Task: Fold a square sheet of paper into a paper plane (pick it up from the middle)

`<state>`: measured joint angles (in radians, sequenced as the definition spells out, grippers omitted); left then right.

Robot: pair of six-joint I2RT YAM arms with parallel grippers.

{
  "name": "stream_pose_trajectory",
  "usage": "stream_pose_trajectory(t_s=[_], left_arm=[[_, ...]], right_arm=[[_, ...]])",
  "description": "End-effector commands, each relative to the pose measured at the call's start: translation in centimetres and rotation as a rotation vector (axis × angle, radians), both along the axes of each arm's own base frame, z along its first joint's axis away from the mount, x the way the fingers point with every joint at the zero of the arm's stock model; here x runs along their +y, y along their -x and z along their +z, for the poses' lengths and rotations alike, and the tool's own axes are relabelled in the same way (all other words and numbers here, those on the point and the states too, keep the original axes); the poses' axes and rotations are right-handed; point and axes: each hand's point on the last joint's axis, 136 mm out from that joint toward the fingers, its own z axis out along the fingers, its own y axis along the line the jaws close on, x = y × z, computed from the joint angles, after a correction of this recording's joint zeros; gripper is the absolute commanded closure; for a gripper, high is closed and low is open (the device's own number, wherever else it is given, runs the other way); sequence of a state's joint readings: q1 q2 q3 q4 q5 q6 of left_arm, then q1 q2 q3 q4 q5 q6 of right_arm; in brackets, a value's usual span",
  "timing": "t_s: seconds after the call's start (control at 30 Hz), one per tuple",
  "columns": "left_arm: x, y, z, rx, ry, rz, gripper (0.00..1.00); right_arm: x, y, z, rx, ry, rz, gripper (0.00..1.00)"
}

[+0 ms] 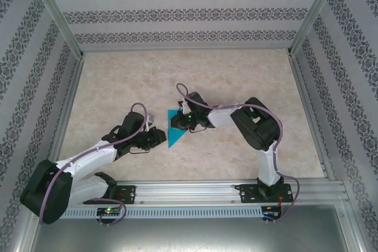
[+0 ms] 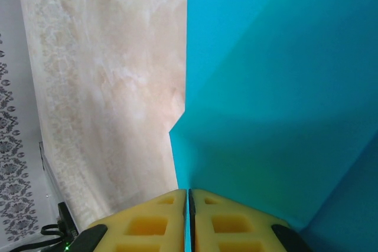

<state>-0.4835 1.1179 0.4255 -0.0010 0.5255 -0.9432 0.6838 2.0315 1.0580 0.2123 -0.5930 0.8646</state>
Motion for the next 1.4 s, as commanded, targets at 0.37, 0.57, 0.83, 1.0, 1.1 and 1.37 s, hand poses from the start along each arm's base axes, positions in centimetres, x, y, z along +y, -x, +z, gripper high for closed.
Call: stream_pose_trajectory(t_s=[0.37,0.57,0.83,1.0,1.1,1.37], left_arm=[[0.6,-1.5,0.0,-0.031,-0.021,0.093,0.82],[-0.7,-2.6,0.5,-0.035,0.044,0.085,0.83],[-2.8,-4.0,-0.2,-0.013,0.089,0.028,0.83],[-3.2,-4.1,-1.9,0.048,0.048,0.007,0.84],[-3.0,-3.7,-2.8,0.073,0.039,0.015,0.85],[-2.5,-3.3,-3.4,0.079,0.007,0.018,0.86]], right_arm=[[-2.1,2.9,-4.3,0.080,0.150,-0.145,0.88],[-2.2,2.6,-4.3,0.074,0.143,-0.161,0.88],[-2.1,2.5,-4.2,0.077,0.137,-0.163,0.88],[-2.2,2.4,-4.3,0.079,0.137,-0.166,0.88],[-2.2,2.4,-4.4,0.082,0.136,-0.165,0.88],[-2.1,2.3,-4.2,0.082,0.130,-0.163,0.88]])
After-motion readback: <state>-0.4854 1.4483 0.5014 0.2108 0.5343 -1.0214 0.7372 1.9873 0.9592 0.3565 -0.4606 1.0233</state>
